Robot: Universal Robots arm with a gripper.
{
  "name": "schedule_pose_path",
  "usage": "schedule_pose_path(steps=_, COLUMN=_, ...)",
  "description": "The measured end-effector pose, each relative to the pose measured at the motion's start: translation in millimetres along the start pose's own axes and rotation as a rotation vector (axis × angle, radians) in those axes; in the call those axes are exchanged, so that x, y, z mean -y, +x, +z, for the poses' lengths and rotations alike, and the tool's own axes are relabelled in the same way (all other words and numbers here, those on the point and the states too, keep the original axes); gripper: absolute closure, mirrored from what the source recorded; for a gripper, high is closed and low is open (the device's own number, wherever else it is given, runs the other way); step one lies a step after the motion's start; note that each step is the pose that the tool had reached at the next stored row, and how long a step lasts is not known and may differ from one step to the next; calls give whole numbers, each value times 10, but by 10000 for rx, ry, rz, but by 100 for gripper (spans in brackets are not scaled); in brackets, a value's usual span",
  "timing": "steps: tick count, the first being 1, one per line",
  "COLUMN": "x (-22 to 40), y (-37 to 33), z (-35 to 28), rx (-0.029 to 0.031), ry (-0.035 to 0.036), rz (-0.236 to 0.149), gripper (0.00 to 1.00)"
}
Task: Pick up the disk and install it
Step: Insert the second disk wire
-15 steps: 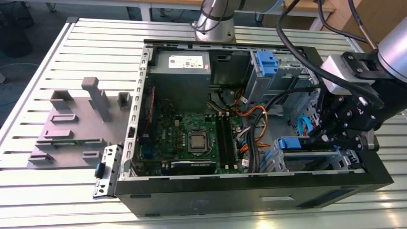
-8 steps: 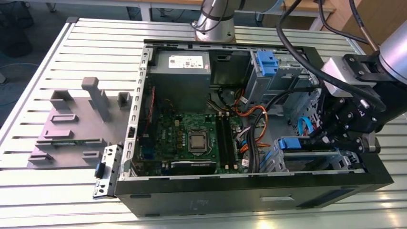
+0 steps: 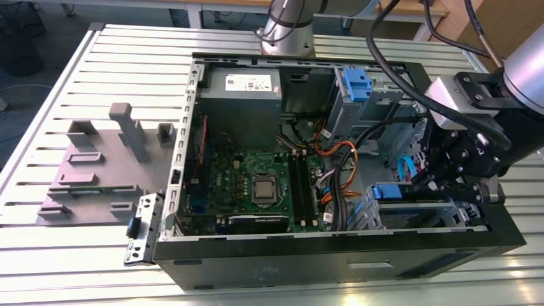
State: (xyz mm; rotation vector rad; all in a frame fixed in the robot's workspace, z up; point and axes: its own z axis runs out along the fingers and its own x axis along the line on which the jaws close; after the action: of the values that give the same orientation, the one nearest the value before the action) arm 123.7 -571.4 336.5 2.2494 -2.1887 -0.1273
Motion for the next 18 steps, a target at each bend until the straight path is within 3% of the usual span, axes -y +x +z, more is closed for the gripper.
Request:
schedule_pose_path(steps=3, x=-7, y=-1, z=-35, rx=172, ry=10, rz=-11, gripper=84)
schedule_pose_path(steps=6, x=-9, y=4, z=-42, rx=513, ry=19, rz=-30, gripper=84)
schedule_pose_path(steps=7, x=-9, y=14, z=-42, rx=589, ry=21, rz=-35, gripper=84)
schedule_pose_path(steps=11, x=-11, y=63, z=-43, rx=617, ry=21, rz=-36, gripper=84)
schedule_pose_path(steps=18, x=-7, y=76, z=-22, rx=662, ry=13, rz=-39, gripper=84)
